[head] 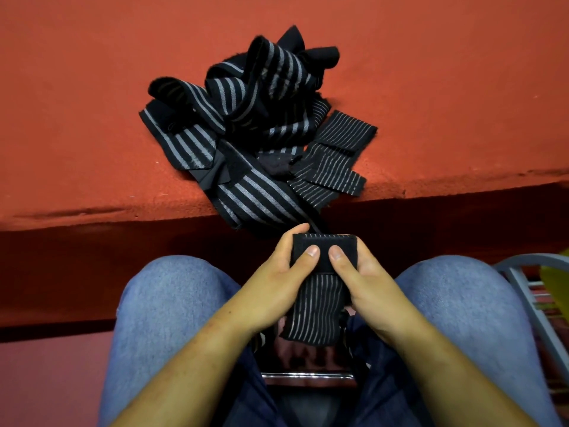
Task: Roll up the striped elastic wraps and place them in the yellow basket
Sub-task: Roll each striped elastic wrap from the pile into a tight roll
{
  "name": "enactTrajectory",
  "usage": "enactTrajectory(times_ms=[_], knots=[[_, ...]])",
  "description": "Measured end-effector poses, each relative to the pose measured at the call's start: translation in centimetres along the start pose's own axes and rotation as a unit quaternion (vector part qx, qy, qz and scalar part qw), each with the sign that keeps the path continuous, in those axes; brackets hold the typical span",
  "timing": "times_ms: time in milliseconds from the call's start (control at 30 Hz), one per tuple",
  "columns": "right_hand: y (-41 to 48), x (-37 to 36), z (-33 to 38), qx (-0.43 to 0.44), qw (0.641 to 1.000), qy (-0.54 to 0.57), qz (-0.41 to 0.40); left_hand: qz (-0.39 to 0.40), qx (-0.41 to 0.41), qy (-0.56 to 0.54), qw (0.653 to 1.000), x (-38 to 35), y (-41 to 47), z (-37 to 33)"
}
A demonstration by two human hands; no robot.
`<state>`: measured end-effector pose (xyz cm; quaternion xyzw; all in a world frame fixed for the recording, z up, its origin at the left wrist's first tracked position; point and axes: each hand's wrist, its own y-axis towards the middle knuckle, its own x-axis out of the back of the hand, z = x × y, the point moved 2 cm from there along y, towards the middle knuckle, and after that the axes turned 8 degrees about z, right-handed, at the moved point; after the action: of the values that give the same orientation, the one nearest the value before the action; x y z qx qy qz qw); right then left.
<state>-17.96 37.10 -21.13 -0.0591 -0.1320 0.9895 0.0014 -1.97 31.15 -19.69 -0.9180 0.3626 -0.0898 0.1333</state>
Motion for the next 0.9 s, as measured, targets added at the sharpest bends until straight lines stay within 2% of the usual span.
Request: enactTrajectory(times_ms=[100, 300, 600, 900], knots=[[0.0, 0.1, 0.3, 0.005, 1.0, 0.002, -0.016, -0.028, -0.011, -0.018, 0.999, 0.2, 0.0, -0.4], [0.0, 0.1, 0.5, -0.008, 0.999, 0.018, -0.039, -0.03, -0.018, -0.047, 0.998, 0.3, -0.3, -0.9], [-0.1, -0.4, 1.1, -0.039, 0.991, 0.129, -0.012, -0.033, -0.039, -0.042, 0.998, 0.5, 0.0, -0.6], [0.3, -0.1, 0.5, -0.052, 0.989, 0.142, 0.006, -0.064, -0.069, -0.033, 0.995, 0.9, 0.3, -0.2]])
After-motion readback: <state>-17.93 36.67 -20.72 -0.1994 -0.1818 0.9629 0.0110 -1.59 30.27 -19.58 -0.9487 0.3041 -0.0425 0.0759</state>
